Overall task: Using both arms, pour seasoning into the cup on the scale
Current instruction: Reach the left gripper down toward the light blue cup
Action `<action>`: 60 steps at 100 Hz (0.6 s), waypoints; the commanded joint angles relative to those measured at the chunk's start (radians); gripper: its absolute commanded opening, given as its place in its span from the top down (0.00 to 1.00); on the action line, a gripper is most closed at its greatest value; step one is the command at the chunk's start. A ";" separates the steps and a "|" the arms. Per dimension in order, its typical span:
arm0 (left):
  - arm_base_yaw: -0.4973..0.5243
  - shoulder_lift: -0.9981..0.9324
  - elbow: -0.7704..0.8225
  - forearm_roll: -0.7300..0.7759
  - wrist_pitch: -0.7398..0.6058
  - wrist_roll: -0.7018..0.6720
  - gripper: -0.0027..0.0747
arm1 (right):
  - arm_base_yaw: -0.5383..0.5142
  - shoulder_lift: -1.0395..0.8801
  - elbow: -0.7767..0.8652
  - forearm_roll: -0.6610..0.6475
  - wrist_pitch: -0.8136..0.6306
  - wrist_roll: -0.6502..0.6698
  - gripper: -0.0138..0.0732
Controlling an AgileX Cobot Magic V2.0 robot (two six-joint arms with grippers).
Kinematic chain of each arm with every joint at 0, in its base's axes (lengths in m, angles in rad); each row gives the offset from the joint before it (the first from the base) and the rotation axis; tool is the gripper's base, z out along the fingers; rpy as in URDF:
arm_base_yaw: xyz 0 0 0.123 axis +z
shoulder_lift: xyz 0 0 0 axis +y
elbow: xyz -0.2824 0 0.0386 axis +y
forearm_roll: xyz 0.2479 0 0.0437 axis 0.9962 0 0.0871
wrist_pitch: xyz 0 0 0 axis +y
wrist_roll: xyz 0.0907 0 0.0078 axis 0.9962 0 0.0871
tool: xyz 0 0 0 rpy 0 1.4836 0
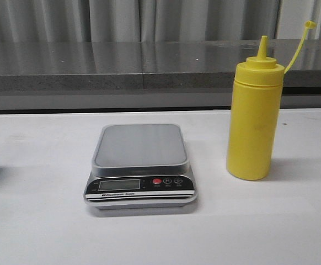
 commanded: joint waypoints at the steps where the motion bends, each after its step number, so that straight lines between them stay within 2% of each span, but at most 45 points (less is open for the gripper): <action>1: -0.002 -0.031 0.008 -0.005 -0.087 -0.012 0.99 | -0.004 -0.015 0.001 0.000 -0.088 -0.004 0.92; 40: -0.002 -0.031 0.008 -0.009 -0.087 -0.012 0.99 | -0.004 -0.015 0.001 0.000 -0.088 -0.004 0.92; 60: -0.002 -0.021 -0.052 -0.009 -0.064 -0.012 0.99 | -0.004 -0.015 0.001 0.000 -0.088 -0.004 0.92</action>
